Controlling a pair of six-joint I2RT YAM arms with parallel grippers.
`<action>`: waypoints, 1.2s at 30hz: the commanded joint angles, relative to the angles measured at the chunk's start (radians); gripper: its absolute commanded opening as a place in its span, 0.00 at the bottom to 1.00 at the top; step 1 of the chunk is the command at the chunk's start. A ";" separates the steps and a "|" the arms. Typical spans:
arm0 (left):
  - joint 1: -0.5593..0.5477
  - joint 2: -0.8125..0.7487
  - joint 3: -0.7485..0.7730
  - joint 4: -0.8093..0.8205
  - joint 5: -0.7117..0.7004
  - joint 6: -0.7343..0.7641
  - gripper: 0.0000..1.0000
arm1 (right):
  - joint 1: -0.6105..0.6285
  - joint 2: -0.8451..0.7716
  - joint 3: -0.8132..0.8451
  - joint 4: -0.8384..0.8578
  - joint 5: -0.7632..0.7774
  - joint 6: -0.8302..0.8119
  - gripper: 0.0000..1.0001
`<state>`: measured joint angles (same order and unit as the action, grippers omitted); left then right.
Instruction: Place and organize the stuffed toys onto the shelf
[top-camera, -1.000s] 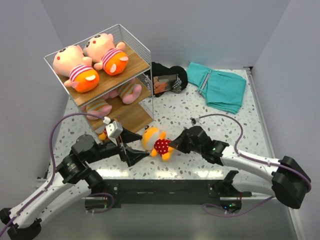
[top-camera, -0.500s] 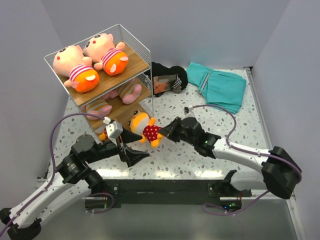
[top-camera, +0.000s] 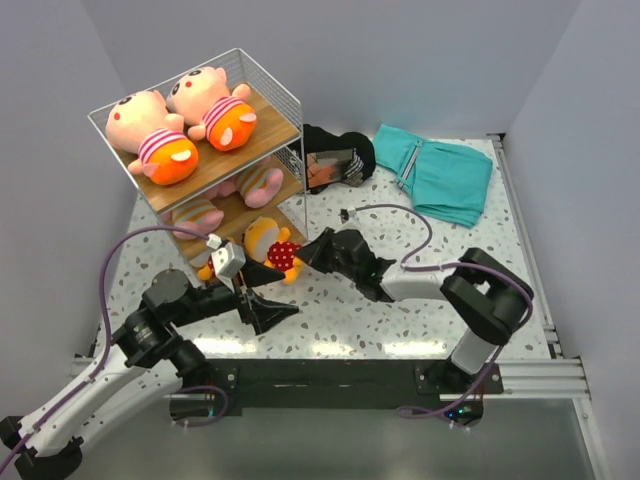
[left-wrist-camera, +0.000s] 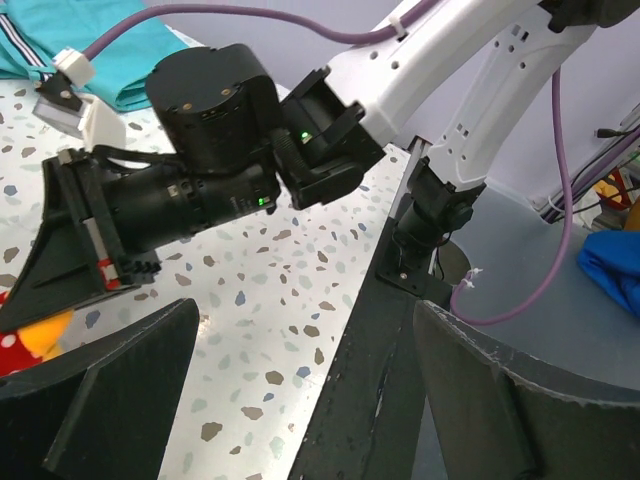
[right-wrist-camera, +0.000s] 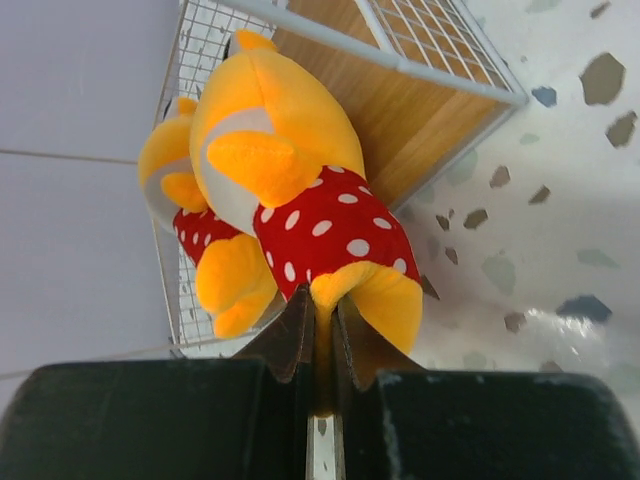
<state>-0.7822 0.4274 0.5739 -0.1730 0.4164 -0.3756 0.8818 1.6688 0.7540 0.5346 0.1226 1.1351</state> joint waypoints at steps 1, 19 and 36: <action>-0.006 -0.004 -0.005 0.044 0.018 -0.006 0.94 | 0.002 0.087 0.091 0.230 0.038 -0.005 0.00; -0.006 0.002 -0.008 0.050 0.030 -0.008 0.94 | 0.000 0.342 0.140 0.522 0.101 0.081 0.02; -0.006 0.014 -0.008 0.050 0.032 -0.008 0.94 | -0.009 0.408 0.186 0.562 0.114 0.095 0.42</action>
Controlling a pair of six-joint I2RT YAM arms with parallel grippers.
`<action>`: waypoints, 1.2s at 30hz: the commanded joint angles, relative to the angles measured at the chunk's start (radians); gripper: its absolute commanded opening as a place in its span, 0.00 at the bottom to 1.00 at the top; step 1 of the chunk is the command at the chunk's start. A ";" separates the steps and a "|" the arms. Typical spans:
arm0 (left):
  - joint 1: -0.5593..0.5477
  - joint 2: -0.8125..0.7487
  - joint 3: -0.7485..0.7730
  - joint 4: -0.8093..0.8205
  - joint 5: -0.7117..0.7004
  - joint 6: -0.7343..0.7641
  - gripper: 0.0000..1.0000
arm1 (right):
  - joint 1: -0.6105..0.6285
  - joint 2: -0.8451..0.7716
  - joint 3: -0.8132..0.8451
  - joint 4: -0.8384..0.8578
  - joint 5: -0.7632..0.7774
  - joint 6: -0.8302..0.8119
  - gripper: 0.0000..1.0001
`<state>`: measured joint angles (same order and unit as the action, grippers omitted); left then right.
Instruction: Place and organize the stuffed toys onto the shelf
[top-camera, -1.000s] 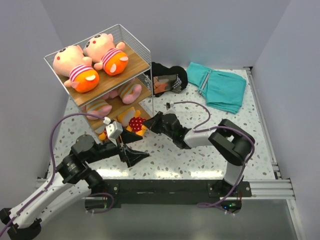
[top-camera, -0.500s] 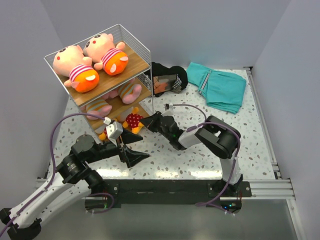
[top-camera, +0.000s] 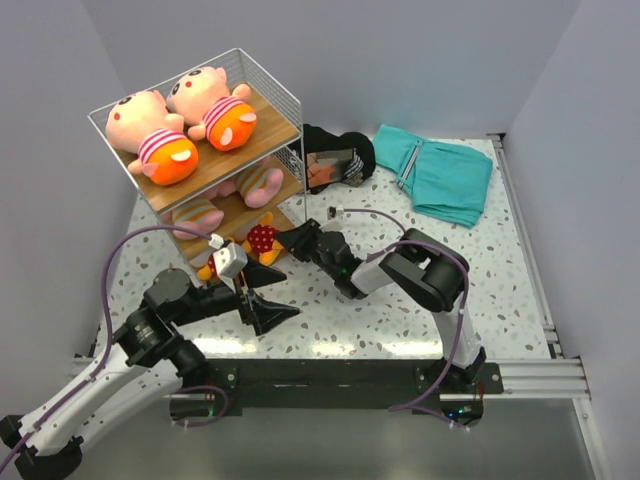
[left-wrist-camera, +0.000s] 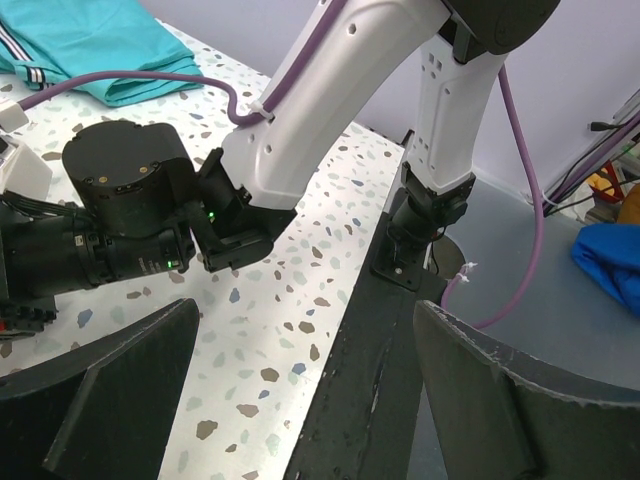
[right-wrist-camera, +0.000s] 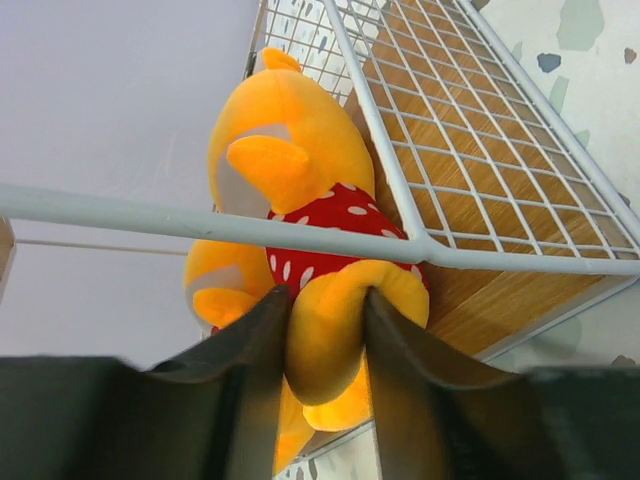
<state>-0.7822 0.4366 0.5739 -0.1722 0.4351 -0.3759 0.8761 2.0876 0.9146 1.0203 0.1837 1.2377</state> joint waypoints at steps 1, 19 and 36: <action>-0.006 0.005 -0.008 0.050 0.013 -0.008 0.94 | -0.003 -0.012 0.023 0.078 0.054 -0.007 0.45; -0.005 0.007 -0.003 0.031 -0.042 -0.009 0.95 | -0.035 -0.413 -0.134 -0.420 -0.047 -0.082 0.99; -0.005 0.074 0.038 0.029 -0.167 0.003 0.94 | -0.034 -1.062 0.066 -1.508 0.108 -0.575 0.99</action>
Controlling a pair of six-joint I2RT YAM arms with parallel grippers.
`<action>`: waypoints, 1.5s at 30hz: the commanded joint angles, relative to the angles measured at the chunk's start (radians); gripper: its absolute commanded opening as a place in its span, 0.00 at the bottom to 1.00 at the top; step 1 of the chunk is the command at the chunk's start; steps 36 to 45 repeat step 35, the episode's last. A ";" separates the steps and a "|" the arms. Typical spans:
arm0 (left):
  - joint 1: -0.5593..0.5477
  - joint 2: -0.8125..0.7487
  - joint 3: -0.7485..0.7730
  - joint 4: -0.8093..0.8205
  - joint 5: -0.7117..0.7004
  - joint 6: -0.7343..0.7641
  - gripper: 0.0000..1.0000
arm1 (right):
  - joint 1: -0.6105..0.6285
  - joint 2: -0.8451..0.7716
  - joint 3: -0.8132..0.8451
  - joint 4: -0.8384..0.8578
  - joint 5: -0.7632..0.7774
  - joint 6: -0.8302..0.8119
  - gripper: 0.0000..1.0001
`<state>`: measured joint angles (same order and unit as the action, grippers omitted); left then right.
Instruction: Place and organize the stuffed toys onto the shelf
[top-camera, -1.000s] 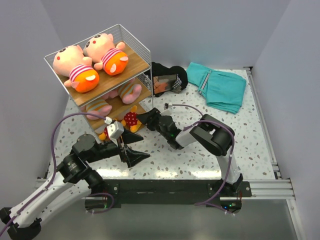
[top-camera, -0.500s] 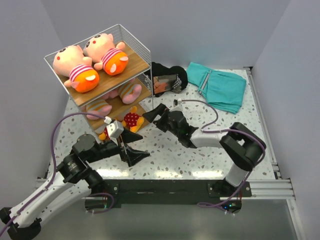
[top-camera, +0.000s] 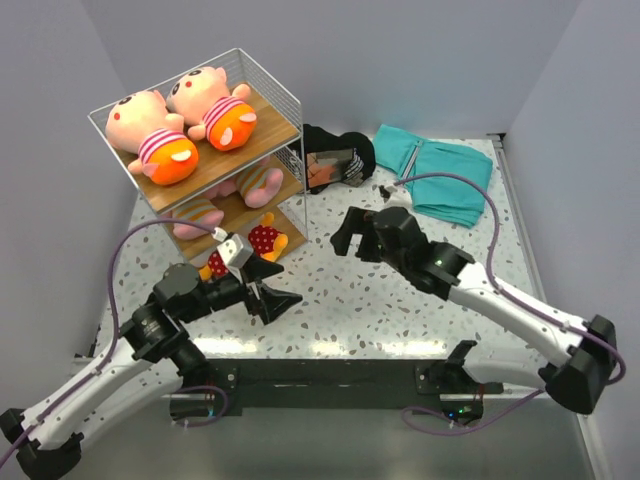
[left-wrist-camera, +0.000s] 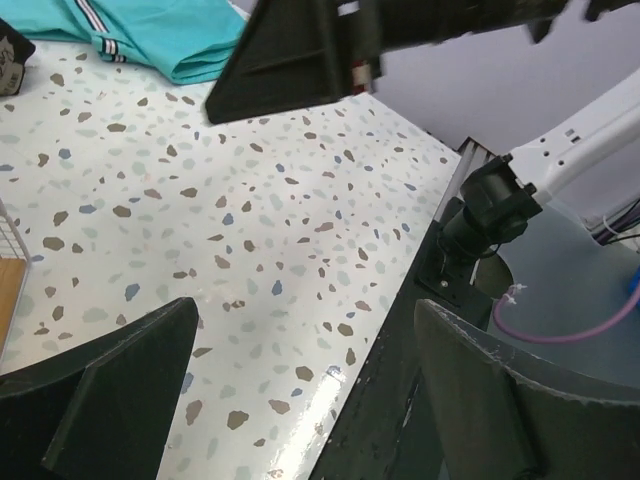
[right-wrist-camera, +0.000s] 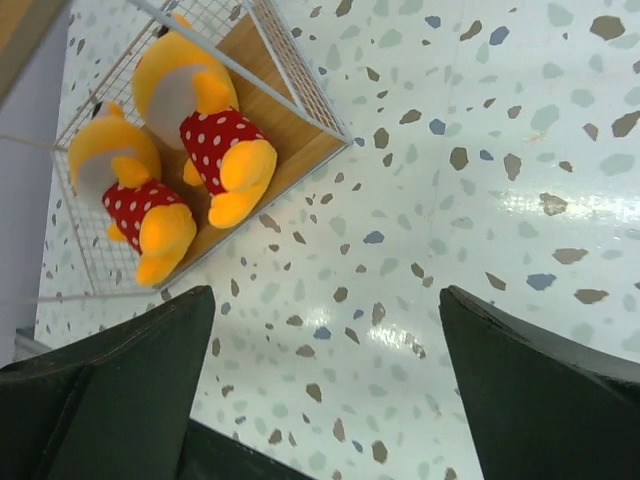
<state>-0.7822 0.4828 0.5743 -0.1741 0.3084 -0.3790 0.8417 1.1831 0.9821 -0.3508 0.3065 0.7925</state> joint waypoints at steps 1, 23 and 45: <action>-0.006 0.033 0.039 0.038 -0.038 0.003 0.94 | -0.001 -0.190 -0.020 -0.117 -0.044 -0.131 0.99; -0.006 -0.035 0.010 0.064 0.046 -0.003 0.96 | 0.000 -0.606 -0.260 0.044 -0.211 0.024 0.99; -0.006 -0.041 0.010 0.061 0.041 -0.001 0.96 | -0.001 -0.563 -0.267 0.044 -0.199 0.033 0.99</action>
